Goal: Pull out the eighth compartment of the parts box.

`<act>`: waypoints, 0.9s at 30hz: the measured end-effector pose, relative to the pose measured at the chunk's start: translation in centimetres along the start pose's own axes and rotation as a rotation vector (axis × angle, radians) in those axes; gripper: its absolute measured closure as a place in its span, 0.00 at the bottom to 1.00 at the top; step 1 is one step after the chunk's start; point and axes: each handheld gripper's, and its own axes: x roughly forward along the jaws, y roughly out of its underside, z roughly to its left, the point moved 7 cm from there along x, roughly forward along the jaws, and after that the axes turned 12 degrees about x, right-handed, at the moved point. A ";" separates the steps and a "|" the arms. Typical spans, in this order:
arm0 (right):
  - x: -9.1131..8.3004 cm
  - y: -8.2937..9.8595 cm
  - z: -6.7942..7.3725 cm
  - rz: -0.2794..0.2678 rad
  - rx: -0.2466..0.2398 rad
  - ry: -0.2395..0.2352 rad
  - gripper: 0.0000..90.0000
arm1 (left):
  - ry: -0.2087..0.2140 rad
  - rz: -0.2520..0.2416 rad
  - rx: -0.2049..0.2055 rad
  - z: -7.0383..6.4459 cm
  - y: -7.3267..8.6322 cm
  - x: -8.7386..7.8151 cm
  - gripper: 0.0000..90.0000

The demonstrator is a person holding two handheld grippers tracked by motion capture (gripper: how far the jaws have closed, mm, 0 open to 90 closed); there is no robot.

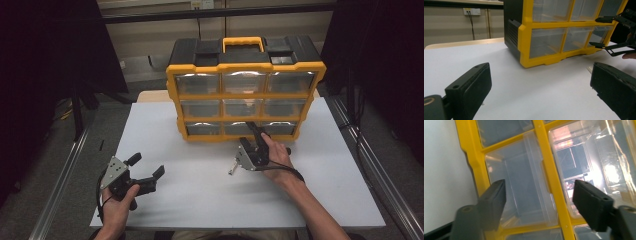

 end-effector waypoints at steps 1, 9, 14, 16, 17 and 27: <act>0.0 0.0 0.0 0.000 0.000 0.000 0.36 | -0.001 0.000 0.000 0.0 0.0 0.0 0.04; 0.4 0.5 0.1 0.030 -0.057 0.019 0.47 | 0.005 0.003 0.010 0.0 0.0 -0.2 0.04; 0.5 0.8 -0.1 0.048 -0.078 0.027 0.53 | -0.005 0.006 0.013 0.1 0.0 -0.2 0.04; 0.5 1.0 0.0 0.053 -0.080 0.025 0.56 | -0.005 0.008 0.013 0.1 0.0 -0.2 0.04; 0.6 1.0 0.0 0.053 -0.100 0.018 0.57 | -0.001 0.007 0.014 0.1 0.0 -0.2 0.04; 0.8 1.1 0.2 0.057 -0.151 0.039 0.69 | -0.005 0.006 0.013 0.1 0.0 -0.2 0.04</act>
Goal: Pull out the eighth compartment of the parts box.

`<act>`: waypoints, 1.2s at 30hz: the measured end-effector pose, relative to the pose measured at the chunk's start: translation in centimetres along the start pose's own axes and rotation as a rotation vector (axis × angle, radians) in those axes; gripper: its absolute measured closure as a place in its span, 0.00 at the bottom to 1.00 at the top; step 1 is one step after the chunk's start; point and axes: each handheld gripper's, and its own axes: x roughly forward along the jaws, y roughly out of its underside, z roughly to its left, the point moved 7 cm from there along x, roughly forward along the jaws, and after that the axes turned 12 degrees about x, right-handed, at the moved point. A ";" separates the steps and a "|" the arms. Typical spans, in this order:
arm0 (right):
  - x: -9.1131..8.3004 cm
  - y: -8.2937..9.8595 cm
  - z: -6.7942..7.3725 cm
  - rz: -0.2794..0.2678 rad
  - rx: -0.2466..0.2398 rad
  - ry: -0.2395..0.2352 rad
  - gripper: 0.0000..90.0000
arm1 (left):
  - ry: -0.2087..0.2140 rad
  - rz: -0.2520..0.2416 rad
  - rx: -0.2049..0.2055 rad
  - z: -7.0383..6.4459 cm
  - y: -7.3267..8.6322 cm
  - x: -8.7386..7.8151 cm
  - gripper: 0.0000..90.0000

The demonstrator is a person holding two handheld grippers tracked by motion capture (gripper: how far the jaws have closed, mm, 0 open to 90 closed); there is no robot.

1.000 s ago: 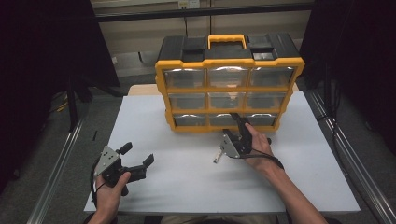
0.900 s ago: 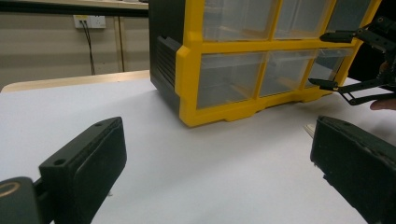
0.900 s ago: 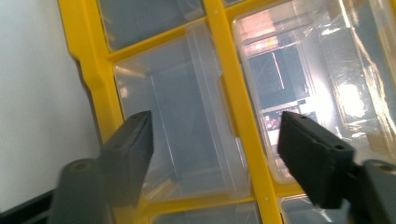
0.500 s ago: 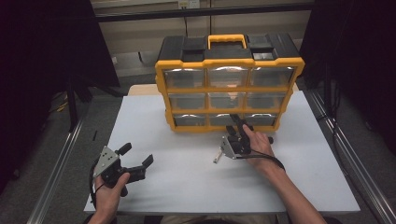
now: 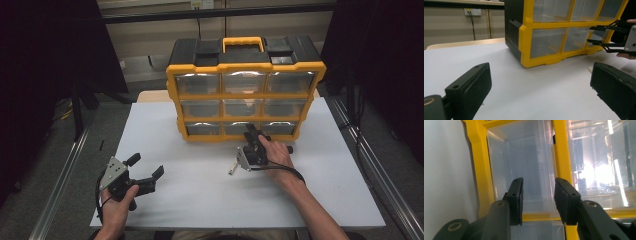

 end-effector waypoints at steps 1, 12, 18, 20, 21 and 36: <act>0.0 0.1 0.2 0.008 0.012 -0.009 0.69 | 0.000 0.000 0.001 0.0 0.0 0.0 0.04; 0.2 0.8 -0.9 0.030 -0.006 0.042 0.74 | 0.006 -0.007 -0.009 -0.1 0.0 0.1 0.04; 0.3 1.0 -1.0 0.036 -0.010 0.057 0.79 | 0.008 0.001 0.000 -0.2 0.0 0.1 0.04; 0.3 1.0 -1.0 0.033 -0.010 0.057 0.81 | 0.008 0.004 0.003 -0.2 0.1 0.1 0.04; 0.3 1.0 -1.0 0.033 -0.016 0.058 0.82 | 0.009 0.004 0.004 -0.2 0.1 0.1 0.04; 0.3 1.0 -1.1 0.025 -0.021 0.082 0.87 | 0.005 0.005 0.001 -0.2 0.1 0.2 0.04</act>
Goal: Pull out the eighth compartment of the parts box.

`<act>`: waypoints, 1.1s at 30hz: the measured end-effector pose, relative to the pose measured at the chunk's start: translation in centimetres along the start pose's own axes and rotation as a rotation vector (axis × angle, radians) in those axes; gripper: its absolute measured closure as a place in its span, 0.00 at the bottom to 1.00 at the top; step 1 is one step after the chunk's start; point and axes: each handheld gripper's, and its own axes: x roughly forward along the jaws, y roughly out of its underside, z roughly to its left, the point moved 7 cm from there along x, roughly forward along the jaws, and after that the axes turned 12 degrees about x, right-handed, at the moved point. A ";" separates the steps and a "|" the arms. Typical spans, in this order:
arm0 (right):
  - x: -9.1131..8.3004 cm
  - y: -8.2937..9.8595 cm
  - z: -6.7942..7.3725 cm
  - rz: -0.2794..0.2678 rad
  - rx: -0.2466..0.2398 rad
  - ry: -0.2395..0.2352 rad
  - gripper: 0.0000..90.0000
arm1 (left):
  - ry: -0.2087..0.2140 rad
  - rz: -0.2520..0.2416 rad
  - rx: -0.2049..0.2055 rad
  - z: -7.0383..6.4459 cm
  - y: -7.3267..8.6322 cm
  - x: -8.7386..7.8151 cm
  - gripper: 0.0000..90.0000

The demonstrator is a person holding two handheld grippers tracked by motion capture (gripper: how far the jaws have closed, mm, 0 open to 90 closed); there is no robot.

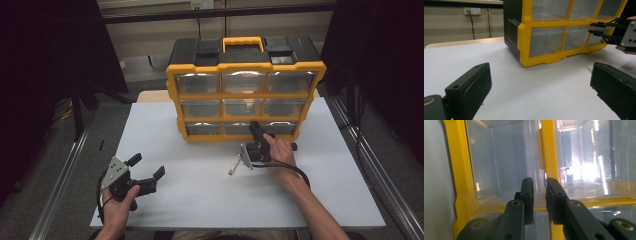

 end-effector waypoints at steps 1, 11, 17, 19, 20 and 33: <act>-0.1 0.1 0.1 0.008 0.023 0.002 0.87 | 0.000 0.001 0.001 0.0 0.0 0.0 0.04; -0.2 -0.1 -0.2 -0.013 -0.006 0.003 0.87 | 0.005 -0.007 -0.005 0.0 -0.1 -0.1 0.04; -0.3 -0.1 0.0 -0.004 0.008 -0.005 0.87 | 0.001 -0.013 -0.011 0.0 -0.1 -0.1 0.04; -0.5 -0.1 -0.1 -0.004 0.000 -0.002 0.87 | 0.003 -0.013 -0.009 0.0 -0.1 -0.1 0.04; -0.5 -0.2 -0.2 -0.008 -0.014 -0.001 0.87 | 0.001 -0.014 -0.011 0.0 -0.1 -0.1 0.04; -1.3 -0.3 0.0 -0.009 -0.014 -0.015 0.87 | -0.004 -0.008 -0.001 0.1 -0.1 -0.2 0.04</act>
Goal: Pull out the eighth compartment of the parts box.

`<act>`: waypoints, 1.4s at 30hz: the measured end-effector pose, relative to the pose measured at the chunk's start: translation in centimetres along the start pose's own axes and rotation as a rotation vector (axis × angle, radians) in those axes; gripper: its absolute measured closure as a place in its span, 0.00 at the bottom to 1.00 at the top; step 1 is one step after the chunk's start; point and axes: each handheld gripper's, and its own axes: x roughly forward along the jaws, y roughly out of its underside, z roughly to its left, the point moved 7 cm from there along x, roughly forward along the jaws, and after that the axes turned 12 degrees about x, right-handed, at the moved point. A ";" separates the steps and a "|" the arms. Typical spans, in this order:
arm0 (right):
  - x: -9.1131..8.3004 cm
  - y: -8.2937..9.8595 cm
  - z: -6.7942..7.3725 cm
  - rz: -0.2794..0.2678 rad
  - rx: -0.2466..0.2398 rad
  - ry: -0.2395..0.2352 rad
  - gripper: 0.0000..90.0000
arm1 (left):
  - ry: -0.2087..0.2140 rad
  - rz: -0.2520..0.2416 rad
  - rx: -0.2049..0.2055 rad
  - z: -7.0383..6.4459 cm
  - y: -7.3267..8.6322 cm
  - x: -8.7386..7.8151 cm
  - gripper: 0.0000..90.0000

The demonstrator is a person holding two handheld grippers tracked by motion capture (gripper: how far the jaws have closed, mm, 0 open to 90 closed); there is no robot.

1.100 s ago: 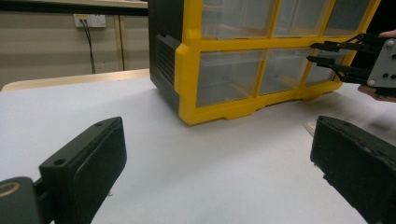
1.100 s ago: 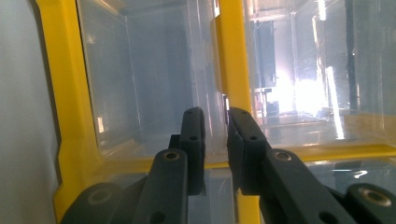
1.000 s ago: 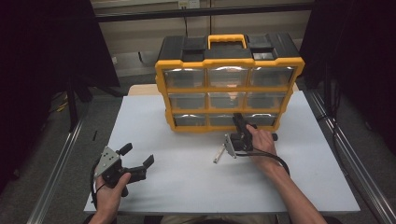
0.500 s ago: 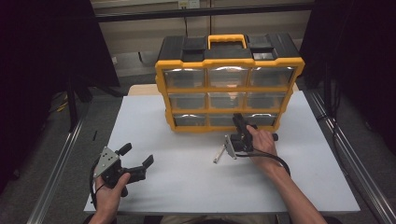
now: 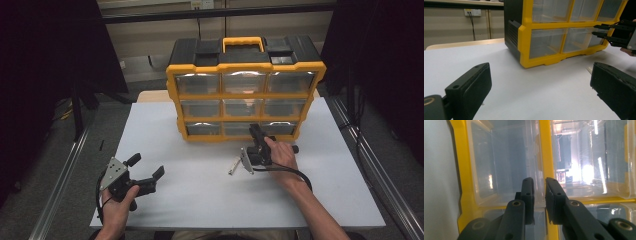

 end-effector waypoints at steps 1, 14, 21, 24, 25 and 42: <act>-0.1 0.0 -0.1 -0.008 0.003 0.017 0.87 | 0.000 0.000 0.000 0.0 0.0 0.0 0.04; -0.8 -0.1 0.0 -0.007 -0.004 -0.001 0.87 | 0.002 -0.002 0.001 0.0 0.0 0.0 0.04; -1.1 -0.2 0.1 -0.008 -0.006 -0.001 0.88 | 0.003 -0.003 0.001 -0.1 -0.1 0.0 0.04; -1.3 -0.3 0.0 -0.018 -0.018 0.008 0.88 | 0.007 -0.001 -0.002 -0.1 0.0 0.1 0.04; -1.3 -0.2 0.1 -0.011 -0.010 -0.003 0.88 | 0.007 -0.001 -0.001 -0.1 0.0 0.1 0.04; -2.1 -0.3 0.1 -0.017 -0.012 -0.014 0.88 | 0.007 0.000 0.005 -0.1 0.0 0.2 0.04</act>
